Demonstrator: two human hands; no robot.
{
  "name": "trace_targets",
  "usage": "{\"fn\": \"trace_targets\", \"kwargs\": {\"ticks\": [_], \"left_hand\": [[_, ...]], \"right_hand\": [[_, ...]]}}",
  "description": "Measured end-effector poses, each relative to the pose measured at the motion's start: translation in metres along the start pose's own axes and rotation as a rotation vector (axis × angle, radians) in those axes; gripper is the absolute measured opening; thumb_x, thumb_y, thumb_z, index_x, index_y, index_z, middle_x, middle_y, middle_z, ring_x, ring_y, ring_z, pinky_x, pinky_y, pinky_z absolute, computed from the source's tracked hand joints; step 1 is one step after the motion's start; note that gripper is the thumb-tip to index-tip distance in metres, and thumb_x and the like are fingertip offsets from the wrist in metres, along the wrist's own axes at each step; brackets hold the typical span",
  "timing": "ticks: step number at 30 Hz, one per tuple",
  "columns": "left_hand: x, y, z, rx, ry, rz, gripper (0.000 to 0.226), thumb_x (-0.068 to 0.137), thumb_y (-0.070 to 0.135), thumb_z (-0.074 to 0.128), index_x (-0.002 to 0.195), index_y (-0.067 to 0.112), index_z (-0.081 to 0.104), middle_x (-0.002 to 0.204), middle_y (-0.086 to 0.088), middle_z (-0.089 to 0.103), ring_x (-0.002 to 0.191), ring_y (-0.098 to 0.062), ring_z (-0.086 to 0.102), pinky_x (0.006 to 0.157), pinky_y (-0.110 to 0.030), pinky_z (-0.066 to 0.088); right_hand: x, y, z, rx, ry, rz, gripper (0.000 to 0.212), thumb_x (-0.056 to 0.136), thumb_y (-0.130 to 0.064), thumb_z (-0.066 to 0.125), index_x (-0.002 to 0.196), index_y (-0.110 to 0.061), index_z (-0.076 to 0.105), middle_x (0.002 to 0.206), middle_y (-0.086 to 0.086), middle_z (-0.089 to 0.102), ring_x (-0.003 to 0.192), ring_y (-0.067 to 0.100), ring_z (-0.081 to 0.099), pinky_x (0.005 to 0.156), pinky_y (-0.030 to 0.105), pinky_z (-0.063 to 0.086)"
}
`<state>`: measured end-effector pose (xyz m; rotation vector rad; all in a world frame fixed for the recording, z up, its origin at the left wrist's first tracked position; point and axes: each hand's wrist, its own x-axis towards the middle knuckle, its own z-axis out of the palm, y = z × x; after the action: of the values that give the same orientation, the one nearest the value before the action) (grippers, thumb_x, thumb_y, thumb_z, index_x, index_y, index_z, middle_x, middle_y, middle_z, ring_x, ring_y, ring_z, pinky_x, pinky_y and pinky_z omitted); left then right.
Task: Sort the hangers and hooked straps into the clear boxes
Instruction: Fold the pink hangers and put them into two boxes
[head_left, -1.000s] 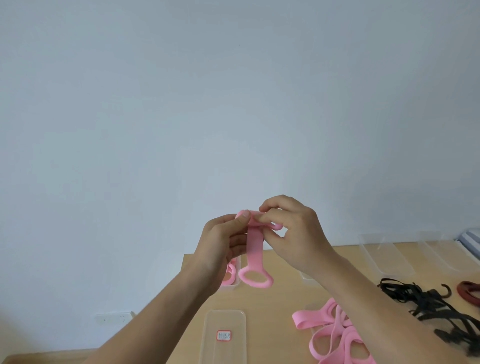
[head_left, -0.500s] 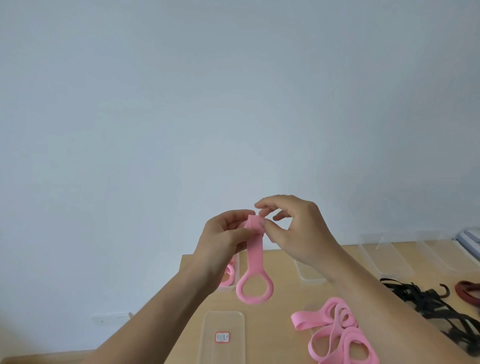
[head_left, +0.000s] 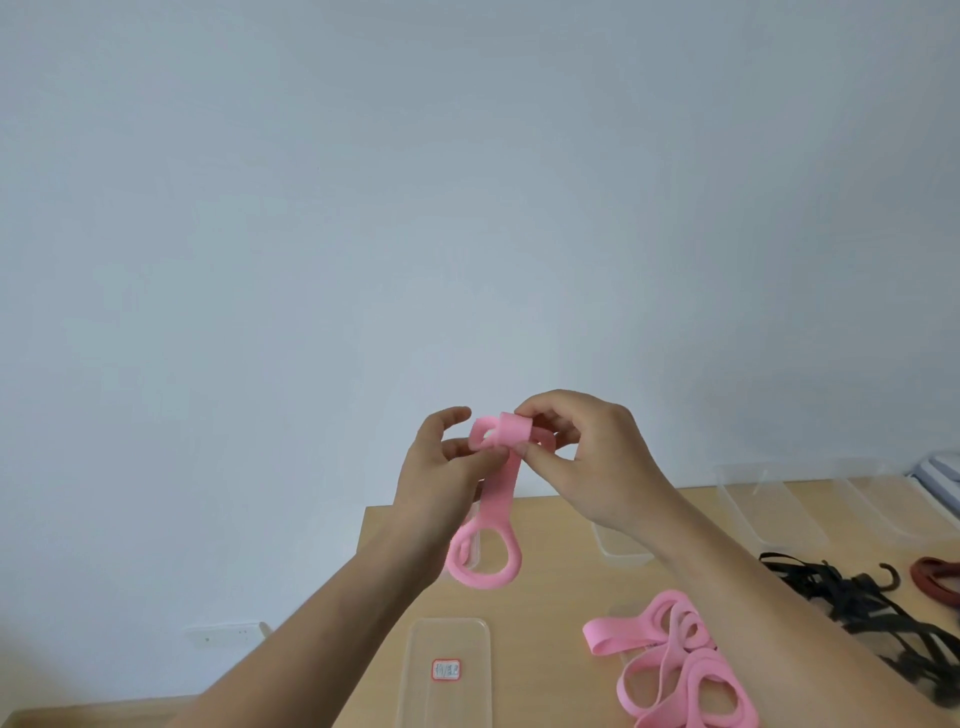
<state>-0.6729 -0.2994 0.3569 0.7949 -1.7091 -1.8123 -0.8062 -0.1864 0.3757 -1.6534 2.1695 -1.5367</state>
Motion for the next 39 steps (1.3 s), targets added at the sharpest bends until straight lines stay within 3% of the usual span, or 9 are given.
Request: {"fn": "trace_targets", "kwargs": {"ticks": [5, 10, 18, 21, 23, 28, 32, 36, 39], "left_hand": [[-0.002, 0.003, -0.002, -0.009, -0.026, -0.022, 0.041, 0.09, 0.024, 0.075, 0.128, 0.029, 0.063, 0.1, -0.01, 0.079, 0.08, -0.024, 0.074, 0.079, -0.048, 0.061], [-0.003, 0.008, -0.006, -0.117, -0.074, -0.048, 0.054, 0.078, 0.036, 0.08, 0.128, 0.027, 0.061, 0.098, -0.012, 0.081, 0.082, -0.026, 0.078, 0.068, -0.034, 0.061], [0.001, 0.002, -0.011, -0.063, -0.076, 0.015, 0.074, 0.072, 0.03, 0.082, 0.138, 0.036, 0.051, 0.103, -0.006, 0.081, 0.098, -0.026, 0.078, 0.097, -0.048, 0.058], [0.001, 0.001, -0.01, 0.0, -0.075, 0.038, 0.076, 0.073, 0.028, 0.08, 0.141, 0.035, 0.048, 0.104, -0.002, 0.081, 0.099, -0.026, 0.077, 0.101, -0.054, 0.055], [0.002, -0.001, -0.01, 0.03, -0.067, 0.044, 0.073, 0.079, 0.019, 0.08, 0.143, 0.032, 0.047, 0.104, 0.0, 0.081, 0.1, -0.025, 0.077, 0.103, -0.055, 0.054], [0.004, -0.004, -0.012, 0.024, -0.038, 0.054, 0.064, 0.088, 0.001, 0.078, 0.142, 0.021, 0.049, 0.104, -0.001, 0.081, 0.098, -0.022, 0.078, 0.099, -0.046, 0.057], [0.005, -0.002, -0.015, 0.101, -0.072, 0.075, 0.038, 0.09, 0.005, 0.077, 0.123, 0.019, 0.066, 0.099, -0.001, 0.082, 0.095, -0.024, 0.078, 0.096, -0.047, 0.058], [0.006, -0.003, -0.018, 0.157, -0.118, 0.066, 0.01, 0.093, 0.016, 0.076, 0.101, 0.02, 0.079, 0.092, -0.002, 0.081, 0.083, -0.015, 0.075, 0.082, -0.034, 0.054], [0.007, -0.005, -0.017, 0.178, -0.123, 0.046, 0.018, 0.091, 0.033, 0.075, 0.093, 0.015, 0.08, 0.09, -0.004, 0.079, 0.081, -0.012, 0.071, 0.084, -0.04, 0.054]], "right_hand": [[0.0, 0.002, 0.004, -0.085, 0.075, -0.153, 0.017, 0.083, -0.004, 0.078, 0.093, -0.017, 0.074, 0.088, -0.008, 0.071, 0.078, 0.013, 0.064, 0.07, 0.039, 0.055], [-0.002, 0.008, 0.011, -0.161, 0.127, -0.284, 0.019, 0.079, 0.001, 0.081, 0.092, -0.012, 0.078, 0.092, -0.003, 0.071, 0.08, 0.013, 0.066, 0.069, 0.033, 0.056], [0.001, 0.001, 0.005, -0.162, 0.066, -0.155, 0.016, 0.087, -0.014, 0.078, 0.101, -0.021, 0.081, 0.106, -0.006, 0.073, 0.103, 0.012, 0.063, 0.091, 0.028, 0.05], [0.005, 0.003, 0.007, -0.267, -0.098, 0.042, 0.034, 0.096, -0.025, 0.066, 0.131, -0.021, 0.068, 0.133, -0.004, 0.062, 0.124, 0.014, 0.052, 0.103, 0.023, 0.038], [0.006, 0.004, 0.009, -0.269, -0.215, 0.112, 0.031, 0.099, -0.027, 0.062, 0.128, -0.024, 0.068, 0.141, -0.004, 0.054, 0.125, 0.014, 0.051, 0.104, 0.023, 0.037], [0.003, 0.001, 0.011, -0.231, -0.169, 0.064, 0.015, 0.093, -0.019, 0.069, 0.106, -0.022, 0.076, 0.124, -0.005, 0.061, 0.105, 0.008, 0.056, 0.083, 0.003, 0.037], [0.005, -0.002, 0.009, -0.173, -0.11, -0.018, 0.013, 0.087, -0.01, 0.074, 0.098, -0.017, 0.075, 0.1, -0.005, 0.07, 0.093, 0.007, 0.058, 0.075, 0.02, 0.048], [0.005, -0.003, 0.006, -0.099, -0.106, 0.035, 0.017, 0.088, -0.009, 0.074, 0.099, -0.021, 0.074, 0.093, -0.016, 0.073, 0.09, 0.007, 0.064, 0.078, 0.023, 0.051], [0.006, -0.005, 0.003, -0.038, -0.065, 0.035, 0.016, 0.085, -0.009, 0.076, 0.095, -0.021, 0.075, 0.089, -0.014, 0.074, 0.086, 0.011, 0.066, 0.076, 0.034, 0.053]]}}
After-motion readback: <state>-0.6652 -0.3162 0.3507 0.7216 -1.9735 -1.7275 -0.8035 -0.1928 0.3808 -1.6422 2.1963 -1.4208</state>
